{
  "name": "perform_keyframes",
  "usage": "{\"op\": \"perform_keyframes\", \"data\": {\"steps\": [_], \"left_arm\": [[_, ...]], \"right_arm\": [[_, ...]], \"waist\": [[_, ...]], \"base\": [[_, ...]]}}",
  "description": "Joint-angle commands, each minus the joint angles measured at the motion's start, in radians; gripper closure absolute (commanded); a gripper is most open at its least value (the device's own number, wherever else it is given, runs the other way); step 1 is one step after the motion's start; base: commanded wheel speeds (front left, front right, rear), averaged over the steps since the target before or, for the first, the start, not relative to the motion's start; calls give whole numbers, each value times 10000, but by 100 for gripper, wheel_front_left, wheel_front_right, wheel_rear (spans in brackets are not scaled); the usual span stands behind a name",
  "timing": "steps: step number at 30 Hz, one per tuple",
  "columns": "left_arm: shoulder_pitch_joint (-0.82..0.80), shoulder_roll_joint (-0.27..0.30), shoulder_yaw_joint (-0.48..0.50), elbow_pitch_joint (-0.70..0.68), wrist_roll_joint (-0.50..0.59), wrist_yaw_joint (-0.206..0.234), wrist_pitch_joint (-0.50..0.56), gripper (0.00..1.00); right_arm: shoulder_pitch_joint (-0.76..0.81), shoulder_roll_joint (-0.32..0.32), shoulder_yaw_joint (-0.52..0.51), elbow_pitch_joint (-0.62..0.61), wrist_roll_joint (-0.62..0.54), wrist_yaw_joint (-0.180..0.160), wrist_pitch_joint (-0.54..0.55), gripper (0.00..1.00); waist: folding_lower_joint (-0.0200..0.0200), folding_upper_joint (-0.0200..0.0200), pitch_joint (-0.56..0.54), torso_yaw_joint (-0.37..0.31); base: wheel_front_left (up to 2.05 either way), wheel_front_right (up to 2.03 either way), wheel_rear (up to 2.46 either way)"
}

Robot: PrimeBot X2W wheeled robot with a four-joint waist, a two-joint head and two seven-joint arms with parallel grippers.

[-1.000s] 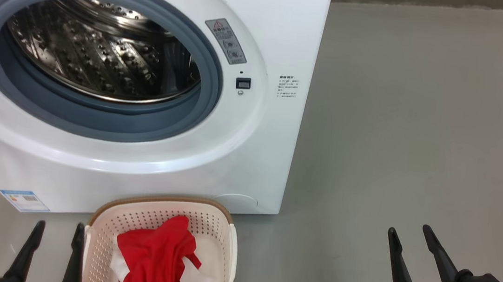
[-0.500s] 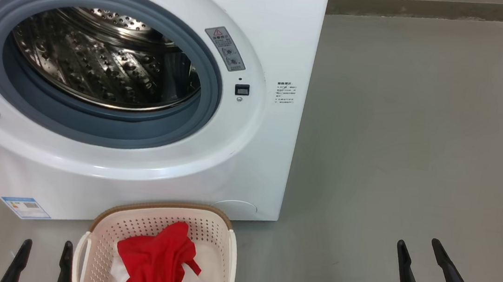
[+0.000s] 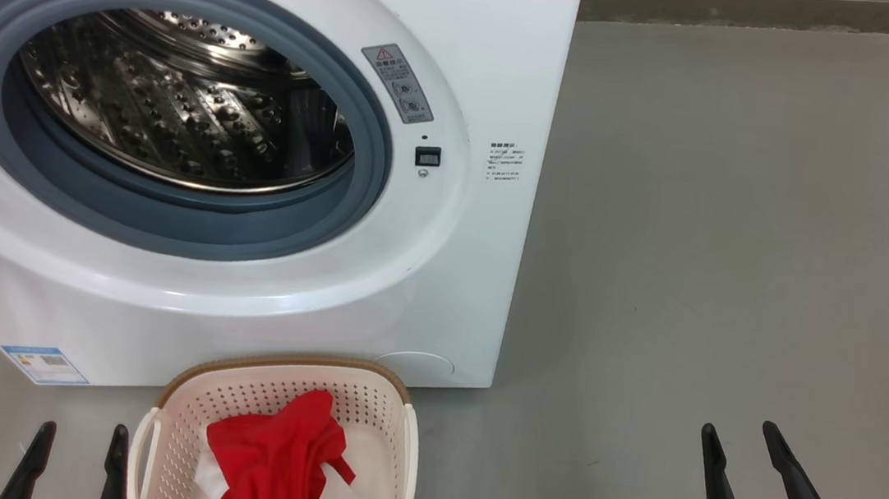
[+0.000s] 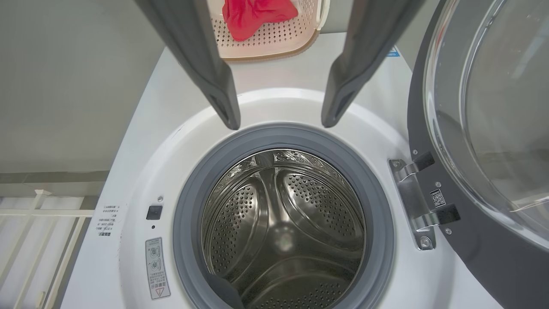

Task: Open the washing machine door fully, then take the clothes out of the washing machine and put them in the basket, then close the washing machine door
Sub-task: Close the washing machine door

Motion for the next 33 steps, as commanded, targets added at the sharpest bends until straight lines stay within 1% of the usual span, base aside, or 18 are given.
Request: {"op": "perform_keyframes", "data": {"steps": [1,7,16,21,26,33], "left_arm": [[-248,42,358,-228,155,-54,-51,0],[-285,37,340,-171,156,-54,-51,0],[-293,34,329,-189,95,-55,-51,0],[-308,32,328,-149,80,-55,-51,0],[-313,29,303,-153,68,-55,-51,0],[-314,26,281,-128,45,-55,-51,0]], "right_arm": [[-214,-112,233,-245,-62,62,-63,0],[-257,-99,225,-242,-61,62,-63,0],[-317,-90,225,-233,-51,62,-63,0],[-320,-88,228,-233,-58,62,-63,0],[-313,-92,243,-220,-66,62,-63,0],[-303,-98,252,-225,-69,62,-63,0]], "waist": [[1,0,2,-2],[1,0,43,7],[1,0,47,37],[1,0,23,48],[1,0,-21,38],[1,0,-83,14]], "base": [[-41,41,0],[-88,88,0],[-168,168,0],[-125,125,0],[-64,64,0],[-5,5,0]]}}
